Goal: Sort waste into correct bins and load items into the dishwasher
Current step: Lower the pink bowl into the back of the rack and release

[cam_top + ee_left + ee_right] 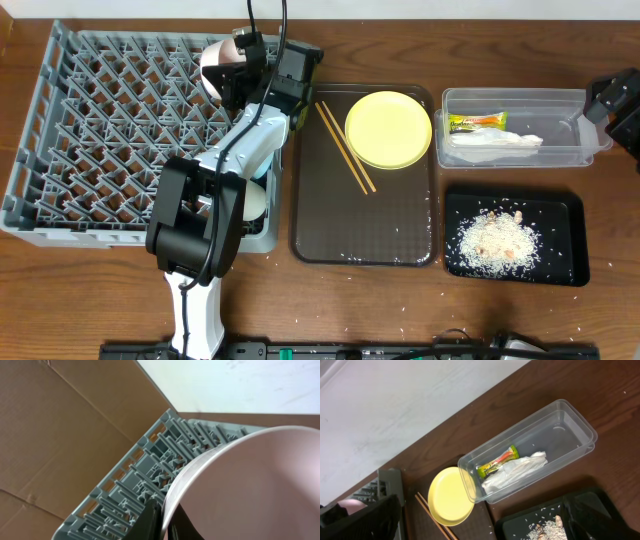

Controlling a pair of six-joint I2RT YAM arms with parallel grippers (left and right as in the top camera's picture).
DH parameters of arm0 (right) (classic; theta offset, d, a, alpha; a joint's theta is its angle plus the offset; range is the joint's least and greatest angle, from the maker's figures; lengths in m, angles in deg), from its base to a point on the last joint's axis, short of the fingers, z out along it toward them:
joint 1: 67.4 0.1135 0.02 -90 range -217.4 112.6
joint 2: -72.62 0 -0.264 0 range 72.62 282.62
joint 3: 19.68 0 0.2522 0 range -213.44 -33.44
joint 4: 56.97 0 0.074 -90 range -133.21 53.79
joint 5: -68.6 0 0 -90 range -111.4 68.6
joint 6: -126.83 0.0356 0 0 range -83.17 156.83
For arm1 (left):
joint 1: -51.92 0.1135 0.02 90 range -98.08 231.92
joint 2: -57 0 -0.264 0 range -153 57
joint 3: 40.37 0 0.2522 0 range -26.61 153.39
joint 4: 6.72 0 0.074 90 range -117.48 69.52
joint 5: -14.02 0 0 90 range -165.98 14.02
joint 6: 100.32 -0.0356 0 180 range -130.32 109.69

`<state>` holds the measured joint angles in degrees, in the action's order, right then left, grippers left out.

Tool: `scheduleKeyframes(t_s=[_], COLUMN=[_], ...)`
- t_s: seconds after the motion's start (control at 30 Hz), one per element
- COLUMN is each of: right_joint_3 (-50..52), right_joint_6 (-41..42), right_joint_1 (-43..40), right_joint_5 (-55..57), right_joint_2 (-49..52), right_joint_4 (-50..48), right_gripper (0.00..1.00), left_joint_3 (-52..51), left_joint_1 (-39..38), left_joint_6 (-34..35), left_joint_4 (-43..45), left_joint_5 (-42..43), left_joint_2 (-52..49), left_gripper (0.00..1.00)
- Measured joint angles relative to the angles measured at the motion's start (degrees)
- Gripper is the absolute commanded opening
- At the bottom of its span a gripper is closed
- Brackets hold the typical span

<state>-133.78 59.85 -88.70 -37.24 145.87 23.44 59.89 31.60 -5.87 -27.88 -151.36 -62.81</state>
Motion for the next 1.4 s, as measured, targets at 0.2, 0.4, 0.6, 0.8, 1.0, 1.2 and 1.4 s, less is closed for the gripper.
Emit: scheduleKeyframes(t_s=[0.2,0.4,0.6,0.8,1.0,1.2,1.4], right_joint_3=[0.0,0.0,0.0,0.0,0.0,0.0,0.0], right_joint_6=[0.0,0.0,0.0,0.0,0.0,0.0,0.0], right_joint_1=[0.0,0.0,0.0,0.0,0.0,0.0,0.0], right_joint_5=[0.0,0.0,0.0,0.0,0.0,0.0,0.0], right_joint_2=[0.0,0.0,0.0,0.0,0.0,0.0,0.0], right_joint_4=[0.0,0.0,0.0,0.0,0.0,0.0,0.0], right_gripper=[0.99,0.99,0.99,0.99,0.99,0.99,0.99], left_joint_3=[0.0,0.0,0.0,0.0,0.0,0.0,0.0], left_joint_1=[0.2,1.2,1.5,1.5,1.8,1.8,1.8], left_joint_6=[-2.4,-6.6,-8.8,-12.0,-21.1,-27.0,-28.5], left_joint_4=[4.5,7.7,8.2,11.6,22.5,25.5,23.9], left_joint_5=[0.3,0.4,0.4,0.0,-2.8,-3.5,-3.3], left_joint_2=[-0.1,-1.7,-2.9,-2.9,-3.5,-3.5,-3.5], left_gripper=[0.07,0.08,0.07,0.06,0.07,0.07,0.08])
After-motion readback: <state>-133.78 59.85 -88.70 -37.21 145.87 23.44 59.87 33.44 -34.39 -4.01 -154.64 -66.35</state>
